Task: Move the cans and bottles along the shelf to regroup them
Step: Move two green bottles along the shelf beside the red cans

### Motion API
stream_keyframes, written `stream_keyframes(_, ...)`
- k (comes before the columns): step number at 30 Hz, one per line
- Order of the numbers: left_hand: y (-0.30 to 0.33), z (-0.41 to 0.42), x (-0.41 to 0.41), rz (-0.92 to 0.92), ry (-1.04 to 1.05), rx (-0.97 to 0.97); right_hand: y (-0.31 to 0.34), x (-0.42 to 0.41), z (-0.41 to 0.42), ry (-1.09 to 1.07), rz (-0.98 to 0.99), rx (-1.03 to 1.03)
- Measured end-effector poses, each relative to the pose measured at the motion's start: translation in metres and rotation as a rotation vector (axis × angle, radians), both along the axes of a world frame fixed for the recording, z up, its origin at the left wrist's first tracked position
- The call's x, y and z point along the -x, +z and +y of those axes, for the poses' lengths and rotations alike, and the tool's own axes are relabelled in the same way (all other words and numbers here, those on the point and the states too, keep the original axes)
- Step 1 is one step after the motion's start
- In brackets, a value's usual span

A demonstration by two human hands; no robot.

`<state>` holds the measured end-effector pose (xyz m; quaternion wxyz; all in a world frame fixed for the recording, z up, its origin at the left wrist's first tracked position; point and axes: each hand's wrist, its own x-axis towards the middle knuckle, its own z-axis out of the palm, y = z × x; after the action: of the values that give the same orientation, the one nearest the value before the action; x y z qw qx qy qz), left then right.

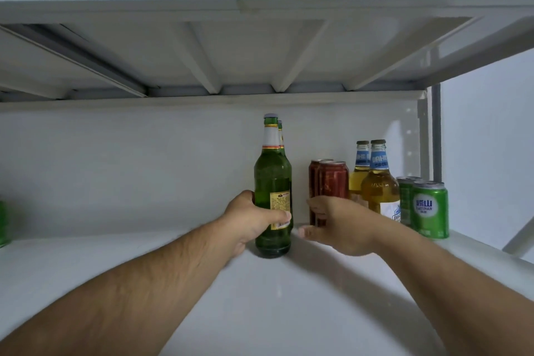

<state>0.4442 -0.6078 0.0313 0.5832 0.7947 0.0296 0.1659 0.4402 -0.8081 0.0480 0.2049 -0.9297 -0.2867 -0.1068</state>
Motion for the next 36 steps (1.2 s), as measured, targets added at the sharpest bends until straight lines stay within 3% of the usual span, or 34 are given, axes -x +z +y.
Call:
stream_keyframes(7, 0.0, -0.011, -0.011, 0.001, 0.023, -0.01, -0.012, -0.011, -0.002, 0.022, -0.007, 0.081)
stream_keyframes(36, -0.008, -0.012, -0.025, -0.007, 0.034, -0.092, -0.015, -0.002, -0.002, 0.083, 0.032, 0.075)
